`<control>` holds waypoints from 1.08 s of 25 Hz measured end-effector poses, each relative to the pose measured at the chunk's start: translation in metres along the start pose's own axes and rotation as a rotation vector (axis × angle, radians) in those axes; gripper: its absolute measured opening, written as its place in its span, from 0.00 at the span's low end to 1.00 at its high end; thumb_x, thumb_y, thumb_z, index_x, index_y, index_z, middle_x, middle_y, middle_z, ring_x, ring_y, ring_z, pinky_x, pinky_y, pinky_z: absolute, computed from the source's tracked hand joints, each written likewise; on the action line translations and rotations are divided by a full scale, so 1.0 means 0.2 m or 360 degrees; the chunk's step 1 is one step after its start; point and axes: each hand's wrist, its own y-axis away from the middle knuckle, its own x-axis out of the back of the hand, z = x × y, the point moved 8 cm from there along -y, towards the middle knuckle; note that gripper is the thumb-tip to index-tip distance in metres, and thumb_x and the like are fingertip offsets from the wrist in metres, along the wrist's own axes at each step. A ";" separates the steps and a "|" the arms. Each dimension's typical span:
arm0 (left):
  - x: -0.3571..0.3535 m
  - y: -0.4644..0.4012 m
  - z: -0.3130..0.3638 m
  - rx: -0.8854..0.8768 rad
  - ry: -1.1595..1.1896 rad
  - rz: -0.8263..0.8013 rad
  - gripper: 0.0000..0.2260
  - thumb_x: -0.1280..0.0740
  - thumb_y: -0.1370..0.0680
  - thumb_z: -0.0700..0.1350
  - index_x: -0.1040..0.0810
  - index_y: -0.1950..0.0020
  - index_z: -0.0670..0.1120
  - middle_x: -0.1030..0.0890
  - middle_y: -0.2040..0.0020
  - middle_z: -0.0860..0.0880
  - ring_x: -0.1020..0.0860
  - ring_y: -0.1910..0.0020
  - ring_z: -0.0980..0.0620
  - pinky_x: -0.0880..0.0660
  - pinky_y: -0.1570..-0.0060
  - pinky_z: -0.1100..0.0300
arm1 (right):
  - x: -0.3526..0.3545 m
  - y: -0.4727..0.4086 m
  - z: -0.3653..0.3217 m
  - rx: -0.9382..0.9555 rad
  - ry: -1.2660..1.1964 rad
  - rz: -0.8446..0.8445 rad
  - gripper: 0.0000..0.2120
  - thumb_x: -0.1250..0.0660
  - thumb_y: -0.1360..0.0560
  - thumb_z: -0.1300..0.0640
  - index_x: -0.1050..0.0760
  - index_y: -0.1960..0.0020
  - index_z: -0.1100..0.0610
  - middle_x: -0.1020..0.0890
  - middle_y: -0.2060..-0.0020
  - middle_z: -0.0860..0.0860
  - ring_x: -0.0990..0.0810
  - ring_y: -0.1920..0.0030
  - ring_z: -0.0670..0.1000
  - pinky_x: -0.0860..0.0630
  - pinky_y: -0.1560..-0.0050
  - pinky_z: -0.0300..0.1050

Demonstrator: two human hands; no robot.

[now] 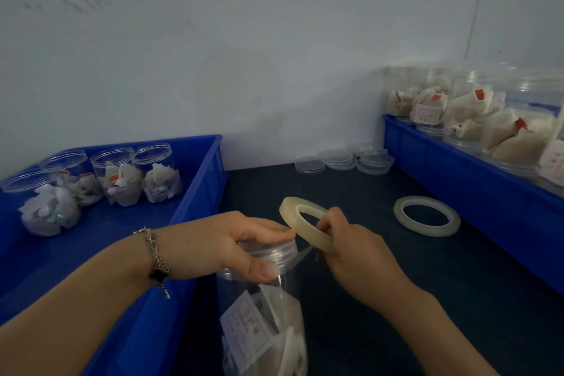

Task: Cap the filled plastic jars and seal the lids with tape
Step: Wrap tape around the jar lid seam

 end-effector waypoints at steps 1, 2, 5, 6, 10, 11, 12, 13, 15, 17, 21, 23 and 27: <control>0.00 -0.01 0.00 -0.0001 -0.0020 -0.0004 0.24 0.34 0.30 0.52 0.31 0.34 0.60 0.29 0.35 0.66 0.27 0.38 0.63 0.29 0.38 0.65 | -0.01 0.00 -0.01 -0.0018 0.0004 -0.0015 0.14 0.36 0.23 0.54 0.42 0.53 0.41 0.24 0.61 0.43 0.26 0.62 0.41 0.35 0.66 0.33; 0.00 -0.01 0.00 0.0006 -0.0024 -0.0007 0.24 0.34 0.30 0.52 0.31 0.34 0.62 0.31 0.34 0.67 0.28 0.38 0.65 0.29 0.38 0.66 | -0.01 0.01 -0.02 -0.0037 0.0012 -0.0024 0.13 0.37 0.23 0.54 0.41 0.53 0.43 0.25 0.62 0.44 0.26 0.64 0.42 0.35 0.68 0.34; -0.01 -0.01 -0.01 0.0082 -0.0057 -0.0032 0.24 0.34 0.32 0.55 0.32 0.36 0.67 0.35 0.34 0.69 0.31 0.38 0.67 0.31 0.38 0.66 | -0.04 0.04 -0.06 -0.0006 0.0198 0.0023 0.09 0.39 0.22 0.55 0.38 0.46 0.47 0.31 0.67 0.43 0.31 0.69 0.43 0.41 0.72 0.35; -0.01 -0.01 -0.01 0.0118 -0.0111 -0.0046 0.24 0.35 0.32 0.57 0.33 0.36 0.69 0.38 0.33 0.69 0.33 0.36 0.66 0.32 0.38 0.66 | -0.06 0.05 -0.08 0.0022 0.0244 0.0039 0.12 0.40 0.23 0.56 0.38 0.42 0.48 0.31 0.67 0.43 0.33 0.71 0.44 0.43 0.73 0.35; -0.01 0.04 -0.04 0.0285 -0.0284 -0.0148 0.20 0.37 0.28 0.63 0.38 0.41 0.80 0.44 0.30 0.65 0.42 0.31 0.61 0.38 0.34 0.61 | -0.10 0.06 -0.13 0.0113 0.0009 -0.0055 0.39 0.40 0.22 0.57 0.64 0.30 0.31 0.28 0.64 0.42 0.31 0.71 0.43 0.38 0.72 0.35; 0.00 0.06 -0.04 0.0266 -0.0251 -0.0150 0.20 0.37 0.27 0.61 0.38 0.39 0.77 0.41 0.29 0.63 0.39 0.30 0.59 0.37 0.32 0.59 | -0.11 0.06 -0.14 0.0129 -0.0109 -0.0122 0.43 0.40 0.22 0.57 0.69 0.34 0.25 0.25 0.64 0.43 0.29 0.70 0.44 0.34 0.71 0.35; 0.02 0.07 -0.04 0.0227 -0.0212 -0.0141 0.21 0.37 0.27 0.57 0.37 0.36 0.73 0.36 0.29 0.61 0.34 0.31 0.57 0.35 0.32 0.57 | -0.11 0.05 -0.15 0.0143 -0.0231 -0.0167 0.43 0.40 0.21 0.57 0.68 0.37 0.21 0.22 0.64 0.44 0.26 0.69 0.44 0.30 0.68 0.35; 0.03 0.09 -0.03 0.0197 -0.0199 -0.0120 0.22 0.38 0.27 0.55 0.36 0.34 0.69 0.32 0.30 0.60 0.31 0.33 0.57 0.34 0.32 0.56 | -0.10 0.05 -0.15 0.0165 -0.0320 -0.0181 0.40 0.40 0.21 0.56 0.63 0.38 0.18 0.20 0.64 0.45 0.24 0.68 0.44 0.27 0.66 0.35; 0.07 0.10 -0.04 0.0176 -0.0245 -0.0065 0.20 0.38 0.24 0.50 0.35 0.34 0.66 0.28 0.33 0.61 0.29 0.35 0.60 0.34 0.31 0.55 | -0.07 0.06 -0.17 0.0201 -0.0443 -0.0168 0.34 0.40 0.20 0.54 0.53 0.41 0.16 0.20 0.66 0.42 0.22 0.67 0.41 0.28 0.65 0.31; 0.08 0.11 -0.04 0.0163 -0.0271 -0.0063 0.20 0.38 0.21 0.44 0.34 0.34 0.64 0.26 0.34 0.61 0.28 0.36 0.62 0.33 0.32 0.56 | -0.05 0.07 -0.19 0.0210 -0.0578 -0.0176 0.30 0.38 0.23 0.52 0.45 0.39 0.18 0.21 0.64 0.34 0.21 0.63 0.39 0.27 0.62 0.31; 0.08 0.14 -0.01 0.0143 -0.0220 -0.0062 0.19 0.34 0.24 0.48 0.30 0.34 0.60 0.24 0.37 0.59 0.25 0.40 0.60 0.29 0.36 0.56 | -0.03 0.09 -0.22 0.0221 -0.0895 -0.0226 0.20 0.43 0.28 0.31 0.39 0.36 0.23 0.25 0.43 0.28 0.24 0.43 0.36 0.28 0.47 0.31; 0.07 0.12 0.02 0.0095 -0.0223 0.0018 0.21 0.32 0.30 0.58 0.26 0.37 0.58 0.22 0.41 0.58 0.23 0.44 0.59 0.26 0.40 0.58 | -0.04 0.09 -0.22 0.0223 -0.0859 -0.0196 0.20 0.47 0.30 0.27 0.41 0.38 0.20 0.25 0.42 0.30 0.25 0.40 0.40 0.28 0.46 0.32; 0.07 0.04 0.05 0.0102 -0.0400 0.0397 0.19 0.34 0.33 0.66 0.24 0.50 0.55 0.21 0.49 0.56 0.22 0.50 0.58 0.23 0.47 0.56 | -0.04 0.09 -0.23 0.0190 -0.0791 -0.0164 0.19 0.48 0.32 0.27 0.45 0.42 0.16 0.28 0.38 0.28 0.25 0.44 0.34 0.26 0.46 0.32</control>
